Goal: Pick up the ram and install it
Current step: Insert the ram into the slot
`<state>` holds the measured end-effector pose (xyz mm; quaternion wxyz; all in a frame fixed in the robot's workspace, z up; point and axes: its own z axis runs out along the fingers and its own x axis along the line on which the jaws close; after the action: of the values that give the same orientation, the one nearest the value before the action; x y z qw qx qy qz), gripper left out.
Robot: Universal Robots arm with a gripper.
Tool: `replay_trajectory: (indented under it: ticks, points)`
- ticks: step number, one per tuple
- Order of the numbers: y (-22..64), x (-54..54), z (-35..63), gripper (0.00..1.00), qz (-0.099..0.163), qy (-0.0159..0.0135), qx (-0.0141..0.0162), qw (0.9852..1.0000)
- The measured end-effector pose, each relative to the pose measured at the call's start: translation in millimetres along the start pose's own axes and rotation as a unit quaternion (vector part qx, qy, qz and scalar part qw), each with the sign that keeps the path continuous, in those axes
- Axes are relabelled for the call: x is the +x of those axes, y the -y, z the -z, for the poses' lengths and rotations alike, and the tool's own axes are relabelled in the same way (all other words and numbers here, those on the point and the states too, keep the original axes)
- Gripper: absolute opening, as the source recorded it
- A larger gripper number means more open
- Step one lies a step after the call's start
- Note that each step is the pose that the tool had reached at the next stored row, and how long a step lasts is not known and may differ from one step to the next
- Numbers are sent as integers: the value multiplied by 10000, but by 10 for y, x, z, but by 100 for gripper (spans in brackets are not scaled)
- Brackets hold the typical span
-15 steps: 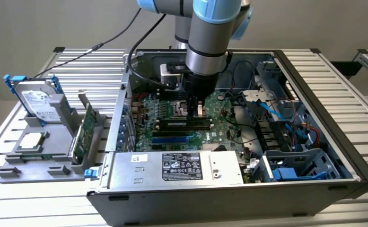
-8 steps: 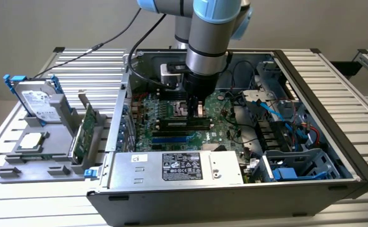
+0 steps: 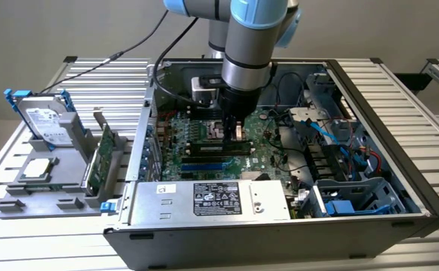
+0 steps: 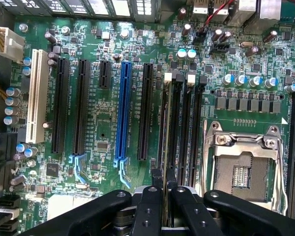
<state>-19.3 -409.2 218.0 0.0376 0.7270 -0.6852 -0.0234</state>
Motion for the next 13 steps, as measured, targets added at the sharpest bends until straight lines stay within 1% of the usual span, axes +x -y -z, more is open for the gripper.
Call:
replay_trajectory:
  ticks: [6, 13]
  points:
    - [-1, -3, -19, 14, 0, -1, 0, 10000]
    - [-28, -5, -25, 14, 0, 0, 3, 10000]
